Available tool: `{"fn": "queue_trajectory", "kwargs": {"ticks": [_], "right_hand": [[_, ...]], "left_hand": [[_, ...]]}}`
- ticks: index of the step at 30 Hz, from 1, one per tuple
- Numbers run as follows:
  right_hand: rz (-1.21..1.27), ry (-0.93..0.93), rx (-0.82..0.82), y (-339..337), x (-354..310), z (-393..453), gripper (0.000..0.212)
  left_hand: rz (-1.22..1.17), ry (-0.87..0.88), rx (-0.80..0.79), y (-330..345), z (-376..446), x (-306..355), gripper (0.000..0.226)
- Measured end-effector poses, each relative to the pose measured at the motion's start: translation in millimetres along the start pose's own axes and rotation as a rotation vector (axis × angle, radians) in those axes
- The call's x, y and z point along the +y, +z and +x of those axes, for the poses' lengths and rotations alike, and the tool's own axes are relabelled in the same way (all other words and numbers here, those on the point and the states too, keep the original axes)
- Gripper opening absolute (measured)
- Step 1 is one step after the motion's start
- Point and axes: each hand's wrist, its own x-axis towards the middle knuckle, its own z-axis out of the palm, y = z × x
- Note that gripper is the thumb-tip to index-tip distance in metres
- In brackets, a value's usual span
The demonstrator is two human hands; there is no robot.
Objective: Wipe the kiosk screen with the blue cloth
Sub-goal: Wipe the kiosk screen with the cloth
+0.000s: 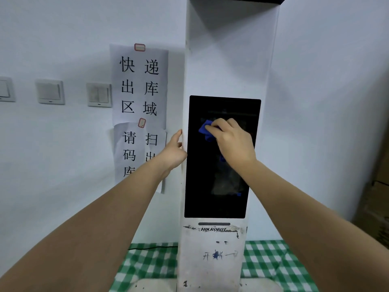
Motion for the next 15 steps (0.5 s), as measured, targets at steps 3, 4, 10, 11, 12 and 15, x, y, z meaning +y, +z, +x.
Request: {"fn": "queue_trajectory", "kwargs": {"ticks": [3, 4, 10, 11, 12, 15], "right_hand": [[-0.033, 0.032, 0.018, -8, 17, 8, 0.038], [-0.018, 0.139, 0.049, -10, 21, 11, 0.038], [0.054, 0.353, 0.148, 4, -23, 14, 0.038], [0.05, 0.264, 0.105, 9, -29, 10, 0.041], [0.042, 0.152, 0.04, 11, -32, 6, 0.045], [-0.009, -0.082, -0.055, 4, -20, 7, 0.045]], "left_hand": [[0.001, -0.006, -0.002, -3, 4, -3, 0.075], [0.001, -0.011, -0.002, -3, 4, -3, 0.076], [-0.057, 0.016, 0.069, 2, 7, -7, 0.074], [-0.075, 0.03, 0.085, 4, 8, -8, 0.073], [-0.092, 0.041, 0.092, 7, 9, -9, 0.073], [-0.103, 0.051, 0.092, 8, 11, -9, 0.072]]}}
